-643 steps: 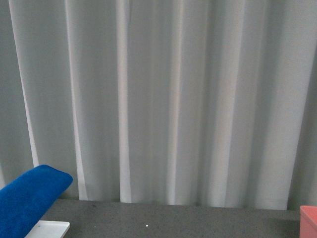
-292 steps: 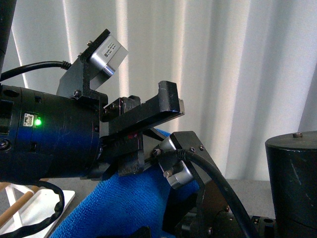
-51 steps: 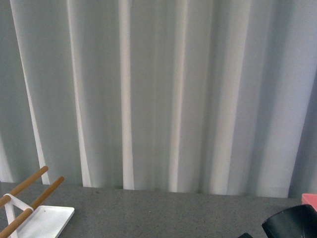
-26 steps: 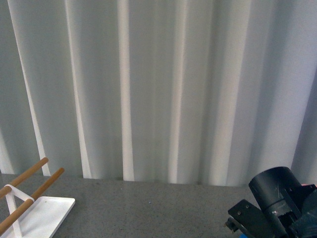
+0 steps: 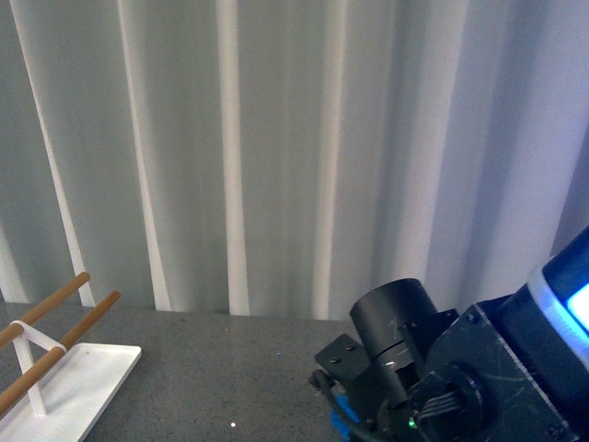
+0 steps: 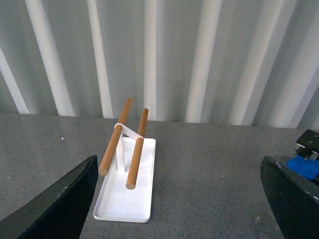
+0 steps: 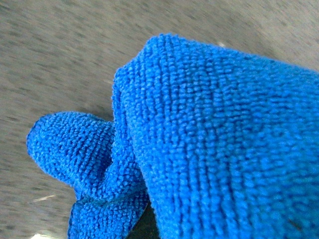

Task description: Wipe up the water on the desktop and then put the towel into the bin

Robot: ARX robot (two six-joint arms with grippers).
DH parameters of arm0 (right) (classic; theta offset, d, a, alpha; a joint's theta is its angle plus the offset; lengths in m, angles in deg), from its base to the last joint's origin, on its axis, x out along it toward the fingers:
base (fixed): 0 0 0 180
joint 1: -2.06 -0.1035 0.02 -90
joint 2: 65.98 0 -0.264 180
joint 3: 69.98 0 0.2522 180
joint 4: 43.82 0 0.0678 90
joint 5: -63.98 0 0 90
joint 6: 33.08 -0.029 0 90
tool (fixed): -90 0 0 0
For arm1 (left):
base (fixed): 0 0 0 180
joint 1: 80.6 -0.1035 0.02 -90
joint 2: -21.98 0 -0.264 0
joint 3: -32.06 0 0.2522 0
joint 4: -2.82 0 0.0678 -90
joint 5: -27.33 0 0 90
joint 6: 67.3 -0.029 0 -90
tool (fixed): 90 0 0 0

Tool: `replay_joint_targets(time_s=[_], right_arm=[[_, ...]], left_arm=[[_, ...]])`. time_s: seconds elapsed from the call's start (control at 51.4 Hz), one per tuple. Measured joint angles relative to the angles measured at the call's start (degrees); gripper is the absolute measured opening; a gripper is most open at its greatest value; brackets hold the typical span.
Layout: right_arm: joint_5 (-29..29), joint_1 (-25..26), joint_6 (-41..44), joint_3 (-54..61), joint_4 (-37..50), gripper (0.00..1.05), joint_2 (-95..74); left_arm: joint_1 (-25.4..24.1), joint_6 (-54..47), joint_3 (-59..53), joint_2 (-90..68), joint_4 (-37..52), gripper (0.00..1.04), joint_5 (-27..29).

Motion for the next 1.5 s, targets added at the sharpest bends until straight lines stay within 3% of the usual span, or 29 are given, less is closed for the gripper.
replay_joint_targets(time_s=[0.194,0.428,0.583,0.661,0.855,1.283,1.497], right_arm=[[-4.98,-4.83,-2.80,0.26,1.92,0.05,-0.22],[-12.33,-6.45,-12.22,4.90,7.10,0.05,2.38],[-10.82,-6.29,-14.58,9.49,7.72,0.05,7.32],[-7.34,-5.55,-15.28,10.91,6.27,0.05,10.60],[3.76,-0.85,-15.02,11.96,4.26,0.05,19.65],[7.06,15.15,-3.91,5.33,-2.78,0.05,39.65],[10.16,22.62,-1.18,1.38,-12.96,0.05,40.74]], left_arm=[[0.00,0.00,0.00,0.00,0.00,0.98,0.00],[0.00,-0.02,0.00,0.00,0.00,0.98,0.00],[0.00,0.00,0.00,0.00,0.00,0.98,0.00],[0.00,-0.02,0.00,0.00,0.00,0.98,0.00],[0.00,0.00,0.00,0.00,0.00,0.98,0.02],[0.00,0.00,0.00,0.00,0.00,0.98,0.00],[0.00,-0.02,0.00,0.00,0.00,0.98,0.00]])
